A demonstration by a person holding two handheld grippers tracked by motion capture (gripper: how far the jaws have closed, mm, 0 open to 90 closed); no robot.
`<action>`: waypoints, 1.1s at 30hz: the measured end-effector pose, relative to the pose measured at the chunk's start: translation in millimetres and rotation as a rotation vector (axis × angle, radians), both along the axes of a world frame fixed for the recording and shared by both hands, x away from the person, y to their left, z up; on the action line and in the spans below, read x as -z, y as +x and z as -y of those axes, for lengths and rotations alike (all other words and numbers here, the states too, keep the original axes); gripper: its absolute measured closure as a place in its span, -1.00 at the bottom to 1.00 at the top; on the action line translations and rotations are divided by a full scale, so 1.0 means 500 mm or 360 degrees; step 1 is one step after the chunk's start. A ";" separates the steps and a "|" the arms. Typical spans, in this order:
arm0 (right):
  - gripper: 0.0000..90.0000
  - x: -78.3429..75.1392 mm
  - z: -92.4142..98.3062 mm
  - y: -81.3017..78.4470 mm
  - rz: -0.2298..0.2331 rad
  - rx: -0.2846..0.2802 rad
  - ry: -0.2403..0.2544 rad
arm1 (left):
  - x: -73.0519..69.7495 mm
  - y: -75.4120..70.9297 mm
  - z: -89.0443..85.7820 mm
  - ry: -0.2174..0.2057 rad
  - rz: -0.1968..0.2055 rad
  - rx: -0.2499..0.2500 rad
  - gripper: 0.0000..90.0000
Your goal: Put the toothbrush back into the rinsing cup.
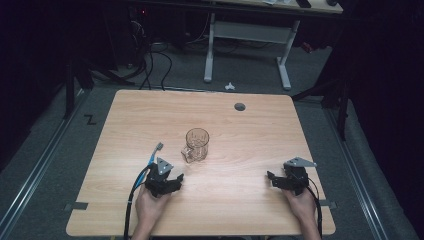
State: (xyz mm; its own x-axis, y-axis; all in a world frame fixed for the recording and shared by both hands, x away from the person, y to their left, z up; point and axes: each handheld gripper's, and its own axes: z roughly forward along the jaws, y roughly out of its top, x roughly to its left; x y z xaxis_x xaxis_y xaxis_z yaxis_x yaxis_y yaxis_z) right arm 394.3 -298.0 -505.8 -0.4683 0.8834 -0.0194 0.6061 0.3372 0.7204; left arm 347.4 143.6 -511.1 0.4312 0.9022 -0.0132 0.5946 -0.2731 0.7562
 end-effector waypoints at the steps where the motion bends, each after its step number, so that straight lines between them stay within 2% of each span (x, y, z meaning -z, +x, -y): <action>1: -0.49 0.000 0.000 0.000 0.0000 0.0000 0.0000 | 0.000 0.000 0.000 0.0000 0.0000 0.0000 -0.24; 25: -0.49 0.000 0.000 0.000 -0.0001 0.0000 0.0001 | 0.000 0.000 -0.001 0.0004 0.0000 0.0012 -0.24; 29: -0.49 0.000 0.000 0.000 -0.0001 0.0000 0.0001 | -0.001 0.000 -0.005 -0.0031 -0.0011 0.0014 -0.24; 33: -0.49 0.000 0.000 0.000 -0.0001 0.0000 0.0001 | -0.004 -0.002 -0.006 -0.0029 -0.0004 0.0023 -0.22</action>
